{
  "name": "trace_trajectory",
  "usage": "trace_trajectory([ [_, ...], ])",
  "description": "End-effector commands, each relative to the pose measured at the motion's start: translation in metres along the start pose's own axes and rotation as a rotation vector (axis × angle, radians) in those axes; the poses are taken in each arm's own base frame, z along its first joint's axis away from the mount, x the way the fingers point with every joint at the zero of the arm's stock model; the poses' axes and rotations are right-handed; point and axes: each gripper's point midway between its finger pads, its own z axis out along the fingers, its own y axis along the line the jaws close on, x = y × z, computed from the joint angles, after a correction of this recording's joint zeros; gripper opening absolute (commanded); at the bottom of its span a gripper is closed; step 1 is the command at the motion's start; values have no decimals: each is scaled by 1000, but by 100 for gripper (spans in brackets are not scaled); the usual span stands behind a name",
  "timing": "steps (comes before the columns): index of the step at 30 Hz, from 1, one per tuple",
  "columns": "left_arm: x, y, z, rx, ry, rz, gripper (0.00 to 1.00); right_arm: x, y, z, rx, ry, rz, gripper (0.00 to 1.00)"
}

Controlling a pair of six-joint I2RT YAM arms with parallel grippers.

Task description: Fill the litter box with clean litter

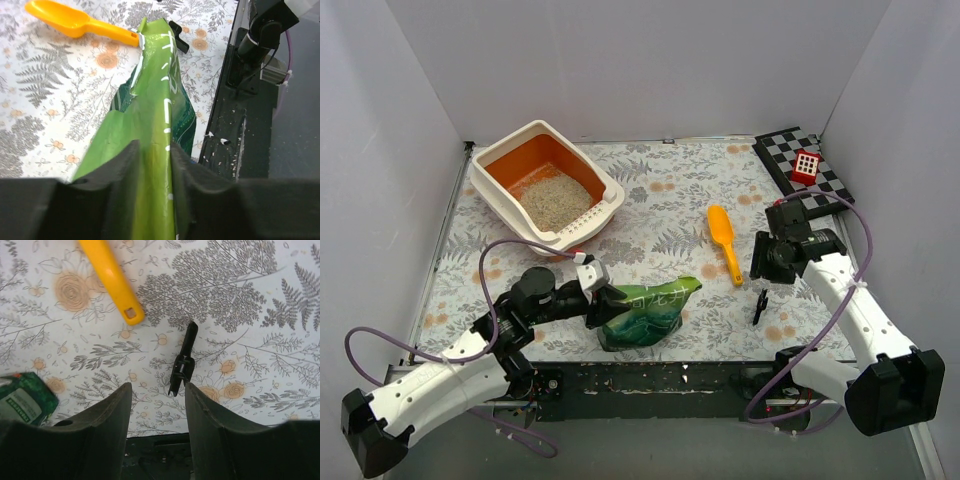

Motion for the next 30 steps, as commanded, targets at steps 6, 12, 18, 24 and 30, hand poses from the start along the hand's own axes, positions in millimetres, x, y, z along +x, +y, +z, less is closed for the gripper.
trace_trajectory([
  [6,-28,-5,-11,-12,-108,13,50,24,-29,19,164,25,220,55],
  [12,-37,1,-17,-57,-153,22,59,41,-34,28,195,51,279,56],
  [18,-39,4,-18,-78,-158,17,65,57,-34,41,199,106,290,57],
  [24,-38,6,-18,-87,-158,16,69,60,-32,49,188,112,289,57],
  [30,-37,7,-17,-93,-156,16,71,62,-31,56,182,119,287,56],
])
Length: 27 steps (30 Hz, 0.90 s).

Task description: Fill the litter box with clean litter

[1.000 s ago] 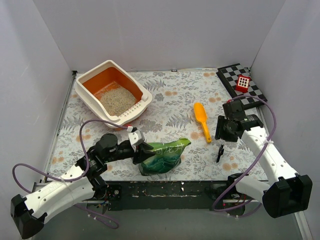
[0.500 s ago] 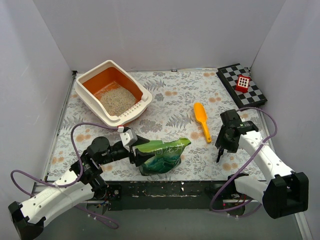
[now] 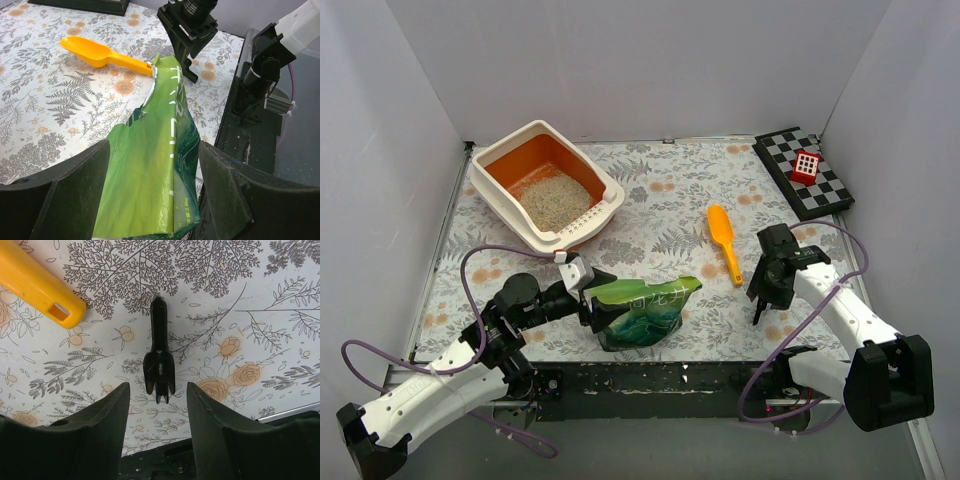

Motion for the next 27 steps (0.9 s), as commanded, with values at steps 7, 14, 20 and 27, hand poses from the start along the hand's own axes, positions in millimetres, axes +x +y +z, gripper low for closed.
trace_trajectory([
  [7,-2,3,0,-20,-10,4,77,-1,2,12,5,-5,23,48],
  [14,-2,4,0,-23,-9,3,79,-7,0,6,-2,-49,18,1],
  [20,-2,3,0,-20,-9,5,80,-32,3,-25,-35,-151,7,1],
  [27,0,-1,2,9,3,3,80,-66,36,-88,-240,-257,-200,1],
])
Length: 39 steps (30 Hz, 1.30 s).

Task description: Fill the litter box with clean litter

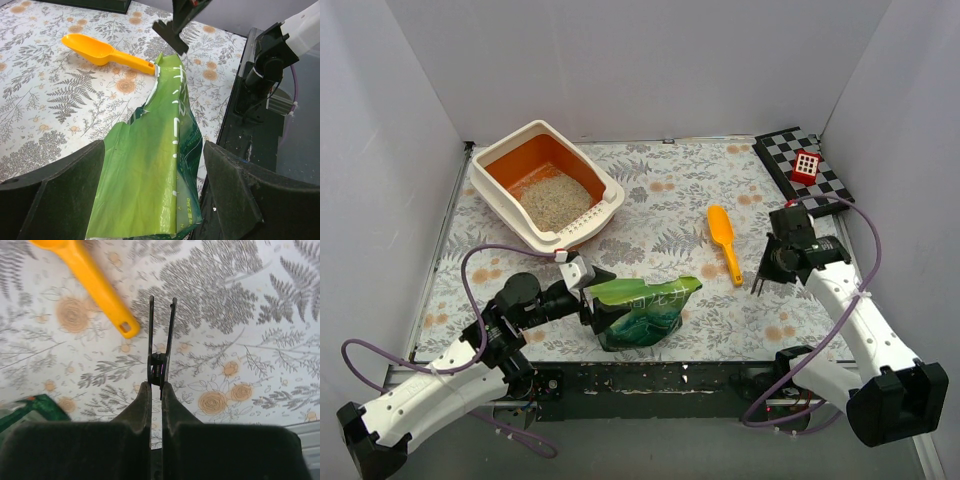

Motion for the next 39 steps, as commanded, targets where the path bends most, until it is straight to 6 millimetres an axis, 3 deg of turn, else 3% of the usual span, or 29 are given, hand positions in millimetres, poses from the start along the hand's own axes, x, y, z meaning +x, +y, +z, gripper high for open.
trace_trajectory([
  [1,0,-6,2,36,5,6,80,-42,32,-52,-214,-140,-178,1],
  [4,1,-9,3,57,15,8,80,-59,52,-85,-333,-193,-310,1],
  [8,-2,-12,4,77,22,11,80,-63,87,-129,-570,-222,-511,1],
  [16,15,-12,17,114,138,-5,80,-45,150,-191,-903,-287,-848,1],
  [18,21,-11,21,116,162,-13,76,-38,161,-201,-958,-297,-926,1],
  [20,27,-10,23,118,183,-22,63,-32,171,-213,-1028,-333,-1002,1],
  [23,37,-9,26,125,213,-28,26,-24,180,-223,-1115,-385,-1113,1],
  [26,41,-7,27,115,217,-29,3,-8,188,-232,-1226,-395,-1225,1],
  [27,43,-6,26,108,218,-24,0,-2,189,-234,-1259,-394,-1260,1],
  [32,47,-8,24,118,211,-19,0,17,193,-232,-1367,-461,-1449,1],
  [39,46,-8,23,120,201,-10,0,30,198,-206,-1413,-436,-1563,1],
])
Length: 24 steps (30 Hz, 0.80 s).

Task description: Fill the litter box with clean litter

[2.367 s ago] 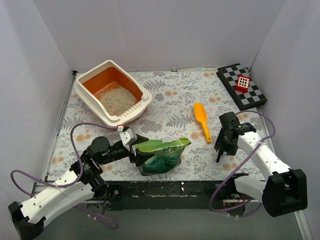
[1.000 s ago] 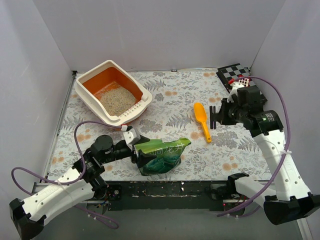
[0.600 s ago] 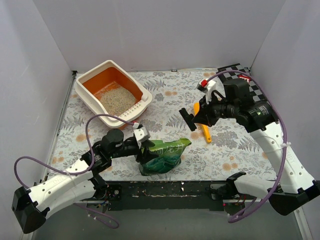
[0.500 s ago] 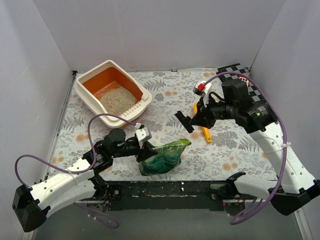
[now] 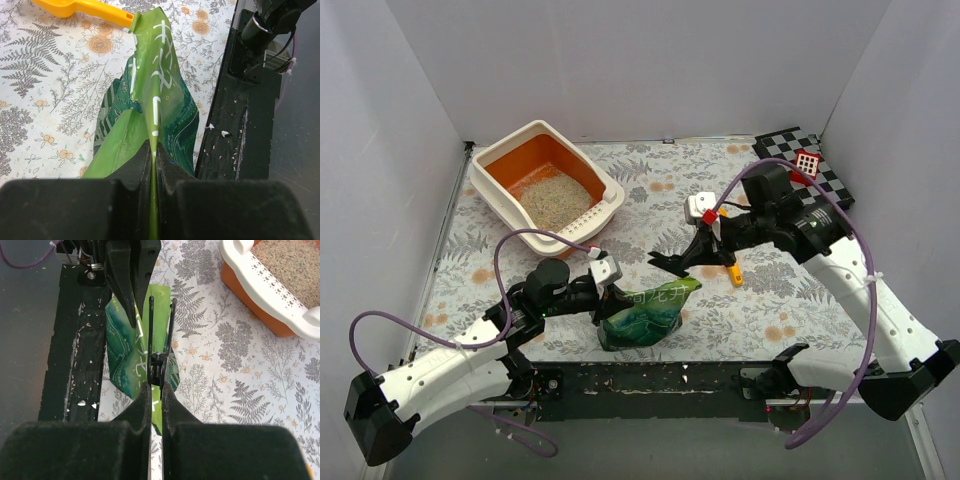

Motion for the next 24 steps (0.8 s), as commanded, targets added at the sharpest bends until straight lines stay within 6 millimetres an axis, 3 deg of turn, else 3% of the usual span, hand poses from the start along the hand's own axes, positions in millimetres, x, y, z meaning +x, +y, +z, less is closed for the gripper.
trace_trajectory([
  [1,-1,-2,-1,12,-18,28,0,4,0,14,-81,-18,-115,1],
  [24,-8,3,-3,-23,-37,27,0,44,6,42,-192,106,2,1],
])
